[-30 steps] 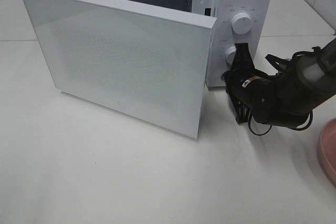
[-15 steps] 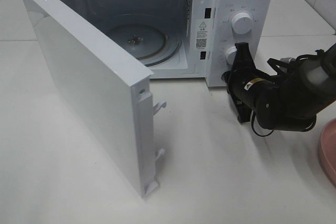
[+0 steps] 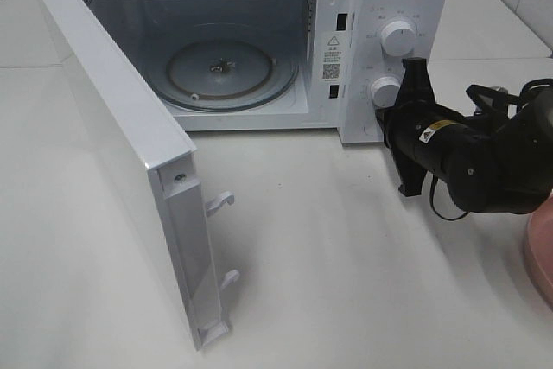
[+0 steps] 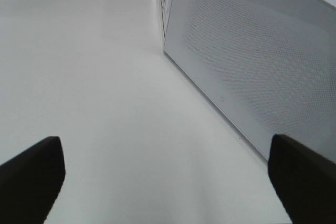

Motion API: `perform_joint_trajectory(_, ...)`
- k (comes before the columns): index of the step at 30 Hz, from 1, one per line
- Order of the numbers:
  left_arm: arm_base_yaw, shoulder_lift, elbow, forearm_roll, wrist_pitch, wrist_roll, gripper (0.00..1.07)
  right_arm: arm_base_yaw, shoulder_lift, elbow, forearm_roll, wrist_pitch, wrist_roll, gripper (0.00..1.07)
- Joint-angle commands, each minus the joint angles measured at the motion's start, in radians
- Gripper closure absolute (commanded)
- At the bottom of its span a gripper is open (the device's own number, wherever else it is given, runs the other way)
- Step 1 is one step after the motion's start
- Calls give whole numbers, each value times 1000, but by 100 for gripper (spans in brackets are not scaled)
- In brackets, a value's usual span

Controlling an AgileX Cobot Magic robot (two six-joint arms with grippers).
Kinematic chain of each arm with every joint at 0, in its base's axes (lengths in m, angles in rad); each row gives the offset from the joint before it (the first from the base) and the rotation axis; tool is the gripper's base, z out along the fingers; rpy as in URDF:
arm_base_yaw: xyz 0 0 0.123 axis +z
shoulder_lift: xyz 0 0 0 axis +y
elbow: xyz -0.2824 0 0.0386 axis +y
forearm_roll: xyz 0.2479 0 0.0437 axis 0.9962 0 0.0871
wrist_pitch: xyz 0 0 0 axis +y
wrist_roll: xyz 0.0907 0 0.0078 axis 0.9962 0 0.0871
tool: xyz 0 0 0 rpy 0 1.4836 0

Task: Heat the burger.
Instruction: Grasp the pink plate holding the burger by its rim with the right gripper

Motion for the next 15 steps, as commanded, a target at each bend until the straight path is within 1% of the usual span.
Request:
perform_joint_trajectory(1, 0, -17, 0, -3, -10, -5, 9, -9, -39, 19, -63, 37, 23, 107)
perform_joint_trajectory(3, 0, -17, 0, -3, -10, -5, 9, -9, -62, 35, -87, 67, 22, 107)
perform_joint_trajectory(4, 0, -17, 0, -3, -10, -5, 9, -9, -86, 53, -110, 112, 14, 107)
perform_joint_trajectory(11, 0, -17, 0, -3, -10, -5, 9, -9, -168, 105, -153, 229, -40, 107)
perform_joint_trajectory(14, 0, -17, 0, -3, -10, -5, 9, -9, -218, 123, -152, 291, -121, 107)
perform_joint_trajectory(15, 0, -17, 0, -3, -10, -5, 9, -10, -251, 123, -152, 353, -196, 107)
